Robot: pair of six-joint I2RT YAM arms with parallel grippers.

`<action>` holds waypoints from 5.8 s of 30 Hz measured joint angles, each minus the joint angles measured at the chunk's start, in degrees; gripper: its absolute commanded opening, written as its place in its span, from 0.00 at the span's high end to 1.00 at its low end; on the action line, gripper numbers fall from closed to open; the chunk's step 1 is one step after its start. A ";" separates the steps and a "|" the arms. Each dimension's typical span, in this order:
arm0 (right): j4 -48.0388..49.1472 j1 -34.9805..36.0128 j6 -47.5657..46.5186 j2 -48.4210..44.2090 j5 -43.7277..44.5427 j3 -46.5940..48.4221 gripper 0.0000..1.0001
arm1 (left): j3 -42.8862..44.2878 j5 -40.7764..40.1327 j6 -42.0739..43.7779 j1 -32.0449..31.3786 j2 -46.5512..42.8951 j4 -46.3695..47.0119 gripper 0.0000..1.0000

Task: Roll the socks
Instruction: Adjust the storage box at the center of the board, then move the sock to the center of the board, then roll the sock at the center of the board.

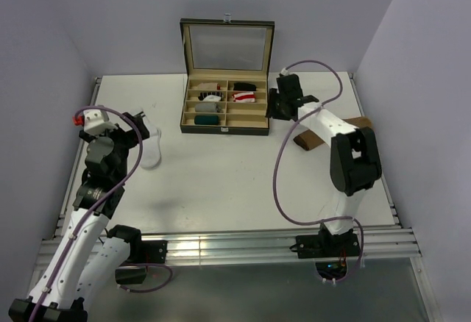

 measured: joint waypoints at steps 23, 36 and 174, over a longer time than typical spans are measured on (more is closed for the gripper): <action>0.35 -18.45 -2.38 -13.97 -4.20 -19.69 0.64 | -0.02 2.69 0.35 0.00 -6.36 1.33 0.01; -5.51 -15.98 -6.10 -3.98 -3.58 -16.24 0.64 | -0.02 2.08 0.35 -0.35 -4.92 0.37 0.00; 42.73 13.73 26.69 -0.46 -44.61 -40.35 1.00 | -3.23 27.36 -21.38 -20.37 34.97 -7.63 0.37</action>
